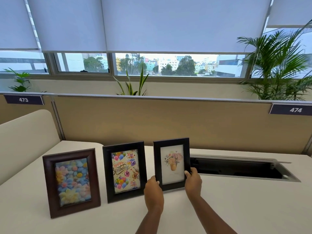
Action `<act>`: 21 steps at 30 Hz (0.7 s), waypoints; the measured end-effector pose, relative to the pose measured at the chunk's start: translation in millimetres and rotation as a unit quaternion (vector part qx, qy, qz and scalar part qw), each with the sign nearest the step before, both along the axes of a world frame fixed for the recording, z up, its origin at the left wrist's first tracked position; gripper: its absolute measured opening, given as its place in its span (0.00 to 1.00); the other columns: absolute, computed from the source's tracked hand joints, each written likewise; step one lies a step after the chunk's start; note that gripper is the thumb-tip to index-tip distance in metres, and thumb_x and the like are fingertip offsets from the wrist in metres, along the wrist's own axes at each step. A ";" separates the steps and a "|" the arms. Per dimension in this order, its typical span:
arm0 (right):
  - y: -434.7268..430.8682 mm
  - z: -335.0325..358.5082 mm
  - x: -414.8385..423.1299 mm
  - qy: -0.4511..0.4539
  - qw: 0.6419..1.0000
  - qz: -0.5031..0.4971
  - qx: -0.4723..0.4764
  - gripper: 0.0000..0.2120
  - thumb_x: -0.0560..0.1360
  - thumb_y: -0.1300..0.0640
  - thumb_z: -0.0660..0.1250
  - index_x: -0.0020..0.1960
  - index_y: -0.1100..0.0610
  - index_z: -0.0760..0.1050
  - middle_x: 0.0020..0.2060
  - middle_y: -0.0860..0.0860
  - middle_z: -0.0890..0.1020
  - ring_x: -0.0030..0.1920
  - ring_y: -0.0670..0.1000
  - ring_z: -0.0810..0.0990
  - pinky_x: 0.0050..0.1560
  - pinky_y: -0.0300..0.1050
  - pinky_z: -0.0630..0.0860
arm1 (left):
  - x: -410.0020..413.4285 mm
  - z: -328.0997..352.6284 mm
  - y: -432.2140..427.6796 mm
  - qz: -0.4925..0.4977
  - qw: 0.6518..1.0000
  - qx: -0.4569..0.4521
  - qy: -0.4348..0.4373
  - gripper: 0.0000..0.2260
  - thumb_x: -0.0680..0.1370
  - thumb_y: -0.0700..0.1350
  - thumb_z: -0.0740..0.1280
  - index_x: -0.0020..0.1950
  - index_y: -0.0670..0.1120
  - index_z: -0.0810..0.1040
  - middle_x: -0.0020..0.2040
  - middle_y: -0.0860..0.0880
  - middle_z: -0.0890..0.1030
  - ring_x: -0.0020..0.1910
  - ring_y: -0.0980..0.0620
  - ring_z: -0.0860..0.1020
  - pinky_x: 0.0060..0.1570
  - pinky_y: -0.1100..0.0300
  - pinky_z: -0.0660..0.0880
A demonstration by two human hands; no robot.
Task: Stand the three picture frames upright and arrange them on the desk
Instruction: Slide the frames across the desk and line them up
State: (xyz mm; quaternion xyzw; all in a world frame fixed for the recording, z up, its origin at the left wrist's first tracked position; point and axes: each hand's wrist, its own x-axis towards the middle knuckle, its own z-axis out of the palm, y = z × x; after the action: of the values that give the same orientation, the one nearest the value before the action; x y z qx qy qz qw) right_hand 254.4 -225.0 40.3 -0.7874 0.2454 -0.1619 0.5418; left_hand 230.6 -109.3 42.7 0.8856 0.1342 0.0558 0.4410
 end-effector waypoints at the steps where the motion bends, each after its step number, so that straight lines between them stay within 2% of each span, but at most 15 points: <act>1: 0.5 -0.8 1.3 0.000 1.000 0.001 -0.003 0.13 0.79 0.63 0.57 0.62 0.67 0.69 0.56 0.64 0.78 0.58 0.62 0.76 0.56 0.52 0.74 | -0.2 -1.2 -1.6 0.002 1.000 0.002 -0.002 0.11 0.80 0.38 0.59 0.61 0.39 0.73 0.57 0.41 0.80 0.55 0.47 0.79 0.53 0.59 0.76; 4: 3.7 -4.6 4.8 0.003 1.000 0.004 -0.010 0.14 0.79 0.63 0.57 0.63 0.67 0.68 0.57 0.64 0.78 0.59 0.62 0.75 0.56 0.52 0.73 | -1.1 -6.3 -6.5 0.008 1.000 0.014 -0.002 0.10 0.79 0.39 0.59 0.60 0.40 0.72 0.58 0.43 0.79 0.56 0.49 0.78 0.55 0.59 0.76; 12: 9.8 -7.5 6.7 0.013 1.000 0.012 -0.017 0.15 0.79 0.62 0.58 0.64 0.65 0.68 0.60 0.63 0.77 0.61 0.61 0.74 0.60 0.55 0.74 | -1.3 -11.6 -11.0 0.011 0.999 0.052 0.005 0.19 0.80 0.40 0.59 0.70 0.40 0.62 0.66 0.44 0.73 0.62 0.49 0.75 0.61 0.59 0.74; 16: 12.1 -8.4 6.2 0.017 1.000 0.016 -0.021 0.16 0.79 0.62 0.58 0.66 0.64 0.67 0.62 0.63 0.76 0.63 0.61 0.73 0.62 0.54 0.72 | -0.5 -14.0 -13.2 0.006 0.999 0.048 0.010 0.26 0.79 0.39 0.59 0.74 0.40 0.52 0.71 0.43 0.67 0.66 0.48 0.73 0.63 0.59 0.72; 21: 12.3 -9.2 5.7 0.022 0.999 0.018 -0.031 0.17 0.79 0.61 0.58 0.67 0.64 0.66 0.62 0.62 0.75 0.63 0.61 0.73 0.62 0.54 0.72 | -0.2 -17.3 -20.6 -0.003 0.999 0.048 0.024 0.33 0.79 0.43 0.61 0.75 0.38 0.43 0.74 0.42 0.62 0.69 0.48 0.69 0.64 0.62 0.70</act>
State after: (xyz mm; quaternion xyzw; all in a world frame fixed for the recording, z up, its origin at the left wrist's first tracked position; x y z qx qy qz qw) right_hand 260.1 -212.6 31.1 -0.8116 0.2375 -0.1426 0.5143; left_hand 230.4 -129.8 25.4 0.9074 0.1391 0.0391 0.3947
